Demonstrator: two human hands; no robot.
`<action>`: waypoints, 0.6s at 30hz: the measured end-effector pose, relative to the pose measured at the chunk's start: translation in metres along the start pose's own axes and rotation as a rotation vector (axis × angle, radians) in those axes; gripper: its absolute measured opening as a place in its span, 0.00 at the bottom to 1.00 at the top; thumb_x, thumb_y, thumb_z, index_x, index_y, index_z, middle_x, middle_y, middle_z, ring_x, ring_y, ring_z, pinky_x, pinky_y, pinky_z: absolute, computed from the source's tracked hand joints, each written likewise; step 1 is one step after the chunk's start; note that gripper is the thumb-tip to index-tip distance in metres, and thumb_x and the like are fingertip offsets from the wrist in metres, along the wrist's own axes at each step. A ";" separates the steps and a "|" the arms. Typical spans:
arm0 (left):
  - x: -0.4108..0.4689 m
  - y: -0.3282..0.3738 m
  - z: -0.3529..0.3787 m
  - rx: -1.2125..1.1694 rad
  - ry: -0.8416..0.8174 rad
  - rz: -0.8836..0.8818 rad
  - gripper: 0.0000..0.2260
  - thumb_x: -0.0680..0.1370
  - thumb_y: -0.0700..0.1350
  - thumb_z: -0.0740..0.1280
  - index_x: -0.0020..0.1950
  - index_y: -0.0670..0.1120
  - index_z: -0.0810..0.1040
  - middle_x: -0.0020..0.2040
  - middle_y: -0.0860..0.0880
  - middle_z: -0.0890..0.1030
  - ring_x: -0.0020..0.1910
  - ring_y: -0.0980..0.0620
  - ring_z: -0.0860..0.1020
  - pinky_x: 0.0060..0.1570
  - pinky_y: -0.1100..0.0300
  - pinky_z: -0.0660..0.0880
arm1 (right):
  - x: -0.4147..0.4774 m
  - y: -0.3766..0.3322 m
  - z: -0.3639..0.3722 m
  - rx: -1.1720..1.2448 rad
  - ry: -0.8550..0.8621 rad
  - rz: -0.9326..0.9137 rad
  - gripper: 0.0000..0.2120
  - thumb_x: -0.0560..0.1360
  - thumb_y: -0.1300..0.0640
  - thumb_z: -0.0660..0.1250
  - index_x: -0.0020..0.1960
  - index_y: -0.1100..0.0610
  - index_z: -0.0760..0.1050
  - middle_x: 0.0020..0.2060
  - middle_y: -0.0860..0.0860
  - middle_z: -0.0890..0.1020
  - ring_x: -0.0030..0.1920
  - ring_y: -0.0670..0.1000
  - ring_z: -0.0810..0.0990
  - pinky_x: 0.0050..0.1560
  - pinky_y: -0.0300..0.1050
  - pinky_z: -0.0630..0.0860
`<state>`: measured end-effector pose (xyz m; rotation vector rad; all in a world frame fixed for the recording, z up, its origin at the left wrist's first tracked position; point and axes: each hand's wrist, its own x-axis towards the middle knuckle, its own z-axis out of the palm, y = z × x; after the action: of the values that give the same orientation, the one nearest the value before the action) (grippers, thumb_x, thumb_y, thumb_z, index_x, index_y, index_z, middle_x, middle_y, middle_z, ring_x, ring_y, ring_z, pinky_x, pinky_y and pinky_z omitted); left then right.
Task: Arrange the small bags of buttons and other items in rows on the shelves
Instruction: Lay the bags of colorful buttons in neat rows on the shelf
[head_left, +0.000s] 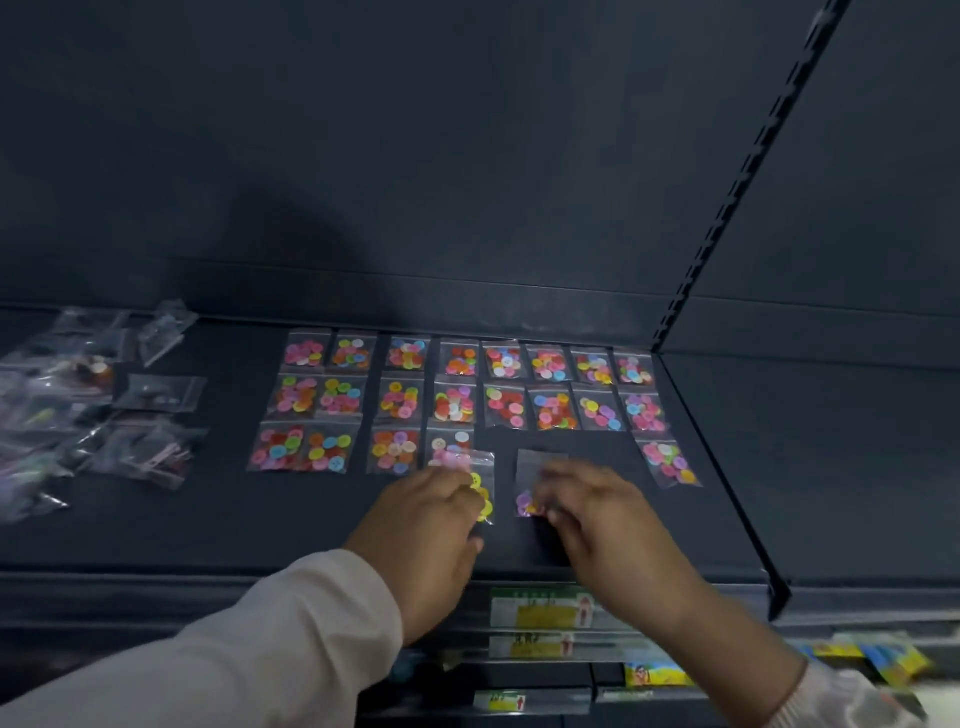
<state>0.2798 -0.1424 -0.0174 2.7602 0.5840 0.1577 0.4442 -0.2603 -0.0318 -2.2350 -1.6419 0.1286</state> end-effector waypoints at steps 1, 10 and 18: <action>0.000 0.001 0.003 0.027 -0.046 -0.002 0.18 0.79 0.52 0.56 0.66 0.47 0.71 0.68 0.52 0.69 0.69 0.51 0.65 0.68 0.60 0.58 | -0.002 0.001 0.001 -0.020 -0.031 -0.020 0.15 0.74 0.56 0.59 0.58 0.51 0.79 0.62 0.49 0.77 0.62 0.53 0.75 0.62 0.39 0.64; 0.013 0.022 0.016 0.096 -0.214 0.056 0.28 0.79 0.58 0.54 0.76 0.47 0.55 0.78 0.51 0.52 0.76 0.52 0.49 0.73 0.58 0.45 | -0.003 0.009 -0.002 -0.073 -0.105 -0.069 0.21 0.75 0.50 0.56 0.65 0.51 0.73 0.62 0.47 0.77 0.63 0.49 0.73 0.62 0.34 0.60; 0.036 0.023 0.022 0.100 -0.258 0.018 0.31 0.79 0.59 0.55 0.77 0.48 0.50 0.78 0.50 0.48 0.77 0.52 0.46 0.73 0.56 0.42 | 0.005 0.028 -0.006 -0.049 -0.120 -0.032 0.12 0.78 0.50 0.59 0.58 0.53 0.73 0.56 0.49 0.78 0.57 0.50 0.74 0.56 0.41 0.70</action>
<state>0.3254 -0.1537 -0.0288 2.8187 0.5101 -0.2263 0.4730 -0.2647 -0.0353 -2.2756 -1.7604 0.2208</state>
